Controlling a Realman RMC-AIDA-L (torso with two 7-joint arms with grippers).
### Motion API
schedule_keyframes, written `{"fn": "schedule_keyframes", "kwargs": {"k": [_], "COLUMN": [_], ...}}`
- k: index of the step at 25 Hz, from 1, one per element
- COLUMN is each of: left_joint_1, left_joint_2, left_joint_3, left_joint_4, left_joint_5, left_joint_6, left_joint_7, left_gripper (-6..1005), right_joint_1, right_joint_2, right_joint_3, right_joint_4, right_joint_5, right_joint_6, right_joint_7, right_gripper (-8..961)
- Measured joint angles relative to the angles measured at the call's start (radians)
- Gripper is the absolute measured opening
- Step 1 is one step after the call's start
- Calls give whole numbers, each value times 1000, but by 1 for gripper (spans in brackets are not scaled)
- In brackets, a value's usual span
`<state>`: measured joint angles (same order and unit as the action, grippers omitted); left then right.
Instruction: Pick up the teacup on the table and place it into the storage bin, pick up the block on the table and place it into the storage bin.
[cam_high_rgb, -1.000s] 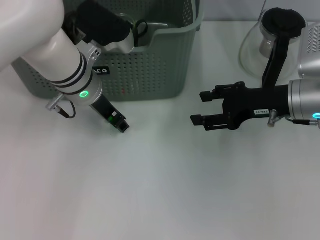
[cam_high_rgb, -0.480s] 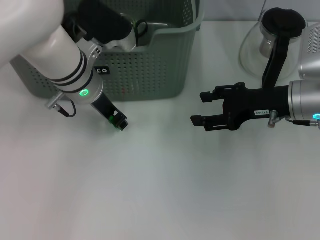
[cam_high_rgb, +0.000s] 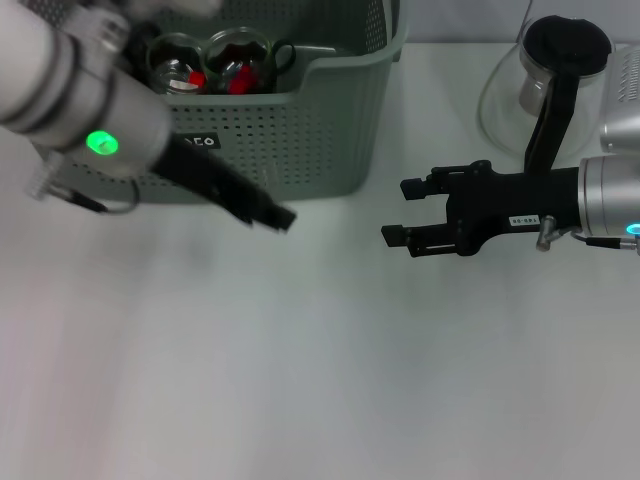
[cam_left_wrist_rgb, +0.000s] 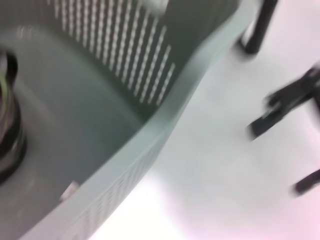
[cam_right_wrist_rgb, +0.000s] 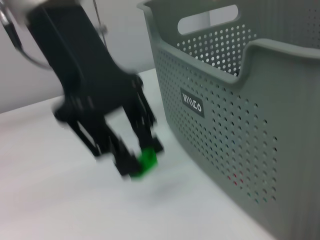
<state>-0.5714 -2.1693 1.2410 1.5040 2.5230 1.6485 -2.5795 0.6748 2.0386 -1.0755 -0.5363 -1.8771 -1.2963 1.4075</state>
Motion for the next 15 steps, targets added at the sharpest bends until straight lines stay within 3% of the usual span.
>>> {"fn": "schedule_keyframes", "kwargs": {"k": [5, 8, 9, 12, 15], "left_joint_1": [-41, -82, -98, -120, -140], "left_joint_2": [26, 73, 101, 141, 161], "left_joint_3": [-338, -506, -558, -582, -561], "left_joint_4": [37, -1, -44, -161, -294], "left_joint_5": [-137, -198, -215, -225, -217], "left_joint_6": [131, 120, 82, -20, -140], "left_joint_7": [107, 153, 165, 191, 221], "left_gripper": [464, 474, 477, 487, 497], "right_joint_1": [0, -1, -2, -3, -1], "right_joint_2": [0, 0, 0, -1, -1], "right_joint_3": [0, 0, 0, 0, 0], "right_joint_4": [0, 2, 2, 2, 2], "right_joint_5": [-1, -1, -1, -2, -1], "right_joint_6": [-2, -2, -2, -4, -4], "right_joint_7": [1, 3, 4, 6, 7], "right_gripper": [764, 764, 764, 764, 765]}}
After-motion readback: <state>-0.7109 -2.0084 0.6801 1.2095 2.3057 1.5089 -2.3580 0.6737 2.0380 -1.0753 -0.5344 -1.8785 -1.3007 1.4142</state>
